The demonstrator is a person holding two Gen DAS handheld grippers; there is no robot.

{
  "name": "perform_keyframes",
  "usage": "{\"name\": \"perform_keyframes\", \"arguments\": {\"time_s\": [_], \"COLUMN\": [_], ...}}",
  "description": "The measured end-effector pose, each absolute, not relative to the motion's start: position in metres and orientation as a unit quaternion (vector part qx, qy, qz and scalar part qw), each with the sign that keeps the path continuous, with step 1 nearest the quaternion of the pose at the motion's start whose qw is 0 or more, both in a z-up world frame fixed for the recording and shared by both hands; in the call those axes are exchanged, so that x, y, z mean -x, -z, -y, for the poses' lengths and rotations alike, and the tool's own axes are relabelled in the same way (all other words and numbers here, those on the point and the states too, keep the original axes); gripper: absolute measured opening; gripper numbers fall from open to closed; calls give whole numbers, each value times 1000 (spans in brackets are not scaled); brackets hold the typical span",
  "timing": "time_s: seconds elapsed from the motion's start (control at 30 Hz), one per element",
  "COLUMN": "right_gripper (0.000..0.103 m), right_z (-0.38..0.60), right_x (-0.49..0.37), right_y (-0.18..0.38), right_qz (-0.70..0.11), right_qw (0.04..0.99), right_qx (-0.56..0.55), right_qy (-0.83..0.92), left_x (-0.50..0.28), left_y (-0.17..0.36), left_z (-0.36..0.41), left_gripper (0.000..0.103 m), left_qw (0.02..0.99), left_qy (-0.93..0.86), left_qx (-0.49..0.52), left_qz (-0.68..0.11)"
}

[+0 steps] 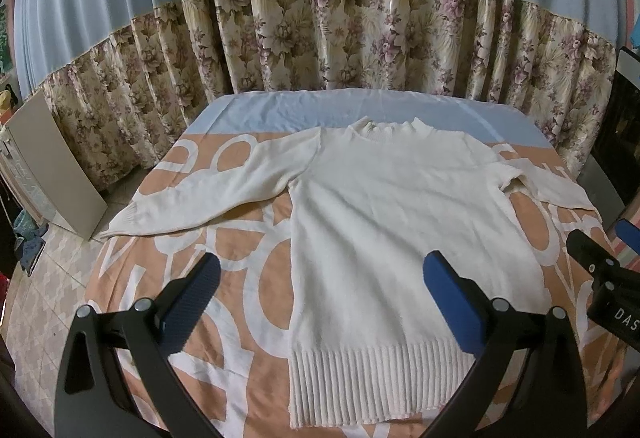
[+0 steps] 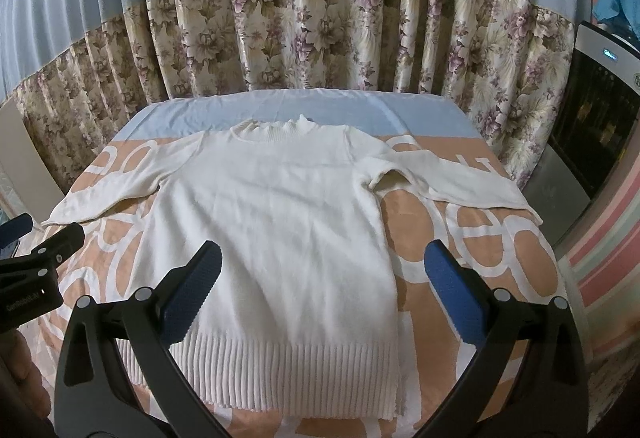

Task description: Fold small clothes

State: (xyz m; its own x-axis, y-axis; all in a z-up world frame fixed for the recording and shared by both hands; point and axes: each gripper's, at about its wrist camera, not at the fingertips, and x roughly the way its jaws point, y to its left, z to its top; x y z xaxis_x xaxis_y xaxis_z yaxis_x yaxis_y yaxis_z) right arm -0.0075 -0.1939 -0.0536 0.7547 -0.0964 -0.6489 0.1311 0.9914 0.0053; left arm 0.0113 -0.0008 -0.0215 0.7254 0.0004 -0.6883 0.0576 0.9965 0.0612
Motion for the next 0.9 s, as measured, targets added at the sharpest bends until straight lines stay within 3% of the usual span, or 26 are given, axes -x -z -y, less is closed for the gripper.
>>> {"name": "perform_keyframes", "arguments": {"time_s": [0.9], "right_gripper": [100], "right_z": [200], "right_x": [-39], "right_y": [77], "right_qz": [-367], "right_qw": [927], "right_qx": [-35], "right_qy": [64], "left_x": [-56], "left_y": [58], "left_z": [-12], "left_gripper": [101], "left_qw": [912], "left_qy": [12], "left_qx": [-43], "left_qz": [-407]}}
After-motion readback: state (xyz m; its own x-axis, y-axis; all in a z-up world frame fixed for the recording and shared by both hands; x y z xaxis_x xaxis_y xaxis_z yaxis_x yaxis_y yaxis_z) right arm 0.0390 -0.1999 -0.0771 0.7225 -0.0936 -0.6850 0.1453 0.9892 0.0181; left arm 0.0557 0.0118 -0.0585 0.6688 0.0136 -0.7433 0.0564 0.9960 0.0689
